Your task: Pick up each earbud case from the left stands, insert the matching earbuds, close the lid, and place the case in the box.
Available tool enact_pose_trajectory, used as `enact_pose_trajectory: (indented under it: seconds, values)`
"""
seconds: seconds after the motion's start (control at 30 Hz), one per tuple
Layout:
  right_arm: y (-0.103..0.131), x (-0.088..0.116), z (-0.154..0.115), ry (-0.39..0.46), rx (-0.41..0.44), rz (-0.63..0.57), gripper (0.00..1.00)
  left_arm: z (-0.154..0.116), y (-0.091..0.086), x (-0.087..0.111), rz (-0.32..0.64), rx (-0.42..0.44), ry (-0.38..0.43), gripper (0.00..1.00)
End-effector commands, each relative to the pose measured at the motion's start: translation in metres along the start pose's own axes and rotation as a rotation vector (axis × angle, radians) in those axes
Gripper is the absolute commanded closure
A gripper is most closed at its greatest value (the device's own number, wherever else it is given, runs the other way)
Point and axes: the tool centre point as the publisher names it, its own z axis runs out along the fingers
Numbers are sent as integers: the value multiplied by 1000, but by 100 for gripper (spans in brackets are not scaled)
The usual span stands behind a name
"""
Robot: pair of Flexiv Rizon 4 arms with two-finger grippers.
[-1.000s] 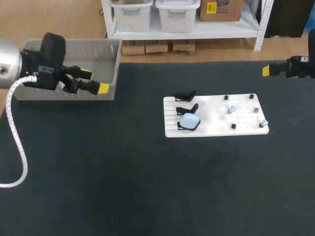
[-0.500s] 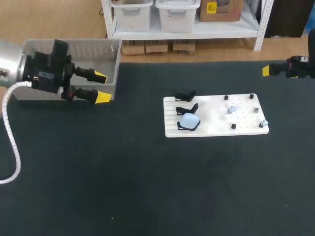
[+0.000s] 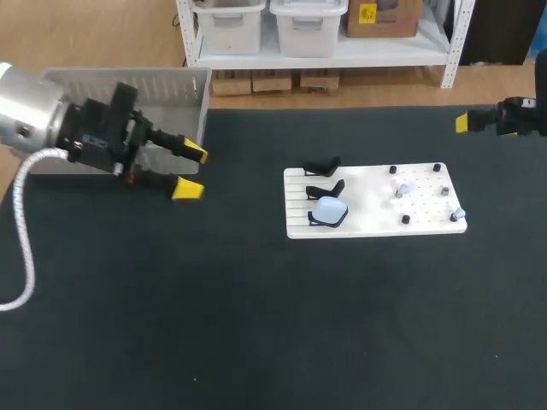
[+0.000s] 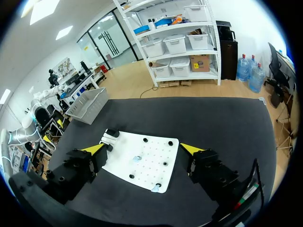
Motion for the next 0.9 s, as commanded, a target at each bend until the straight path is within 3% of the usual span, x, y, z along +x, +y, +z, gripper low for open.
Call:
enact_pose_trajectory:
  seconds: [0.03,0.4,0.9]
  values:
    - [0,0,0,0,0,0,0,27,8,5,27,22,2,0]
    - [0,0,0,0,0,0,0,74,11,1,100,48,23,0]
    - [0,0,0,0,0,0,0,128,23,-1,102,74,18,0]
